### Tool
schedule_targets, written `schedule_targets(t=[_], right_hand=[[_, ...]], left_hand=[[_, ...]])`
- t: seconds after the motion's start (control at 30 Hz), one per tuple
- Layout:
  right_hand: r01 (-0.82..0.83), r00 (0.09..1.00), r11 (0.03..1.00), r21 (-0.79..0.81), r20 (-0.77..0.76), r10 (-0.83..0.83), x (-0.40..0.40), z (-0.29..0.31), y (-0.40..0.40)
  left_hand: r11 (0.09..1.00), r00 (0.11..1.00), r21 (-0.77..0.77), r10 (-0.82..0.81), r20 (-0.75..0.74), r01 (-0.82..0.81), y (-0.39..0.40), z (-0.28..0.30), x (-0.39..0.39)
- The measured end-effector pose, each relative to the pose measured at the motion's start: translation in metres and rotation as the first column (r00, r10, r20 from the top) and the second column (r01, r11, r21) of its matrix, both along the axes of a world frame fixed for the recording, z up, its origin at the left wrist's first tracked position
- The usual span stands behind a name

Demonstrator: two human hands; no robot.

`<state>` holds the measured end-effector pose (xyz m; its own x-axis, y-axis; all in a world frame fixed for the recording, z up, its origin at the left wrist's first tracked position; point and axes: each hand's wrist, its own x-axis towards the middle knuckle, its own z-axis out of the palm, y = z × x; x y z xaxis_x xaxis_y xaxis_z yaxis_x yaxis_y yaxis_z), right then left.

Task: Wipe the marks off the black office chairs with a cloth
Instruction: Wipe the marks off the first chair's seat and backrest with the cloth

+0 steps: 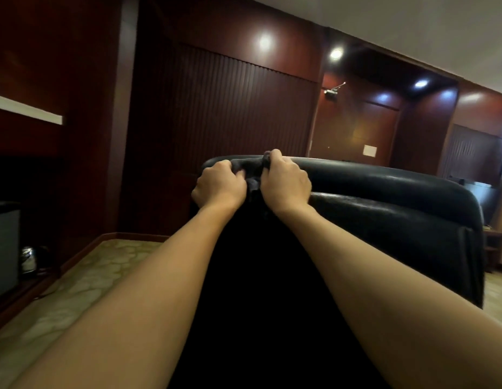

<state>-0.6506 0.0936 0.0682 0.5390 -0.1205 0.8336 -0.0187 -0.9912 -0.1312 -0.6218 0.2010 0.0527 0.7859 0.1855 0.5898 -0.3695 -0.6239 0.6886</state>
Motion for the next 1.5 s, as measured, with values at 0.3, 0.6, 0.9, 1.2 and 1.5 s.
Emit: schedule_targets(t=[0.3,0.6,0.9,1.2,1.5], right_hand=[[-0.111,0.993,0.984,-0.141,0.02,0.114,0.024,-0.03,0.066],[-0.067,0.998,0.98,-0.187,-0.021,0.064,-0.01,-0.109,0.08],[-0.057,0.931,0.973,-0.224,-0.363,-0.029,-0.086,-0.24,0.061],[0.019,0.99,0.998,0.061,-0.138,-0.011,-0.154,-0.181,-0.011],[0.256,0.952,0.965,-0.053,0.184,-0.243,-0.269,-0.137,-0.129]], left_hand=[[0.909,0.987,-0.407,-0.14,-0.084,0.094,0.057,-0.046,0.029],[0.816,0.93,-0.526,-0.347,-0.118,0.238,0.063,-0.148,0.013],[0.848,0.713,-0.418,-0.51,-0.481,0.325,0.074,-0.265,-0.055],[0.821,0.86,-0.332,-0.508,-0.053,0.465,0.012,-0.216,-0.093],[0.784,0.799,-0.2,-0.601,-0.009,0.588,-0.137,-0.162,-0.197]])
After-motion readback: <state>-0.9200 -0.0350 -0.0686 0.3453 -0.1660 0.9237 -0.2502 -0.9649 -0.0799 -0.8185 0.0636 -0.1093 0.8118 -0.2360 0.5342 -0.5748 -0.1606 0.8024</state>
